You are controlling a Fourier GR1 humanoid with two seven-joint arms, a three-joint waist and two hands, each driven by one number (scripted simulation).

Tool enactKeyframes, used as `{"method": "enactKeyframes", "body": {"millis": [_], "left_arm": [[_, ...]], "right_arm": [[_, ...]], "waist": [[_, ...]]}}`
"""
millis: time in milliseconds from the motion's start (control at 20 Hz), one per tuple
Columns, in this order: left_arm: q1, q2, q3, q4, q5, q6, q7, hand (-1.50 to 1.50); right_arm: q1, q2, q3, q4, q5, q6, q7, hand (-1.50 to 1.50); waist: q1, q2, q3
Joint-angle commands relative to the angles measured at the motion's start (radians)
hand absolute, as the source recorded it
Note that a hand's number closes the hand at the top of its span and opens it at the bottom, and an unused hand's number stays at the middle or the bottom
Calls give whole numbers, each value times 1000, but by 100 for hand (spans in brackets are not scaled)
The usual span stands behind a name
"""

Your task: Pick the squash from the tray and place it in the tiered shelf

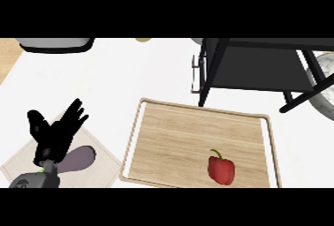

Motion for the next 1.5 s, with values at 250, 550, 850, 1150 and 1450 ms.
{"method": "enactKeyframes", "body": {"millis": [250,550,850,1150,1450], "left_arm": [[0,-12,-2,6,2,6,72,0],[41,-28,-9,44,-28,11,16,0],[35,-36,-11,29,-28,6,23,0],[8,-29,-5,-4,-31,21,74,0],[32,-30,-5,-27,-35,14,76,0]], "right_arm": [[-68,57,-150,38,-100,-154,94,-150],[-123,50,-261,-1,-220,-198,136,-150],[-117,-7,-330,29,-233,-331,123,-150],[-56,-152,-387,59,-191,-413,94,-150],[-3,-259,-488,23,-293,-371,148,-150]], "waist": [[2,4,-7],[-5,2,-7],[-4,4,-7],[-7,7,-7],[-14,2,-6]]}}
